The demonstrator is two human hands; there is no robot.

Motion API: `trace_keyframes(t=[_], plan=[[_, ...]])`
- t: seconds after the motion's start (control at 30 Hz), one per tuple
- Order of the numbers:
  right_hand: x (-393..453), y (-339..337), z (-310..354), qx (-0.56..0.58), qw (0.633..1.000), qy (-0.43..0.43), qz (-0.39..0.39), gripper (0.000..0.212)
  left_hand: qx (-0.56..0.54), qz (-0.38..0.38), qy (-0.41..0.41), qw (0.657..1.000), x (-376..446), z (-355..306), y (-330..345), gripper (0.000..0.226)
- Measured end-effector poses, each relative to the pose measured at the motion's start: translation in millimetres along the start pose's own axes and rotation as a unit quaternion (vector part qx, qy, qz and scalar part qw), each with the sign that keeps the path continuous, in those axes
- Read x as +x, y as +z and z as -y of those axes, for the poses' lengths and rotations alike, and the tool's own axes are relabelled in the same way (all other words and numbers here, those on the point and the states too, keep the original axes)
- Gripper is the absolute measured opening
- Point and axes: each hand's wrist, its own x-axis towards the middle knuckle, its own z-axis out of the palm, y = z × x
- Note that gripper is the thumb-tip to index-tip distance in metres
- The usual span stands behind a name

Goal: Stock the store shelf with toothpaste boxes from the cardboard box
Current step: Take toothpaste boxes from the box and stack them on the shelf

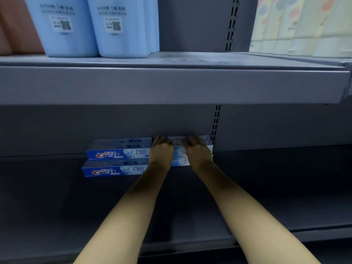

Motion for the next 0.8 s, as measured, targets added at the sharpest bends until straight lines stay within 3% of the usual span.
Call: trace_keyframes(t=[0.07,0.13,0.27,0.53,0.67,0.8], plan=[[-5,-2,3,0.010,0.999,0.020,0.031,0.063,-0.004,0.008,-0.003,1.000,-8,-1,-1,0.056],[-12,0,7,0.042,0.999,0.019,-0.006,0.067,-0.046,0.009,-0.023,0.999,-24,-5,-2,0.062],[-39,-3,19,0.094,0.995,0.013,-0.040,0.069,-0.097,0.020,-0.036,0.994,-62,-16,-1,0.060],[-101,1,34,0.105,0.994,0.001,-0.014,0.059,-0.100,0.056,-0.102,0.988,-144,-25,-6,0.059],[-133,-1,45,0.104,0.994,0.013,-0.031,0.058,-0.096,0.026,-0.114,0.988,-186,-22,-6,0.057],[-174,3,57,0.116,0.988,-0.006,-0.106,0.052,-0.090,-0.048,-0.033,0.994,-222,-15,-4,0.063]])
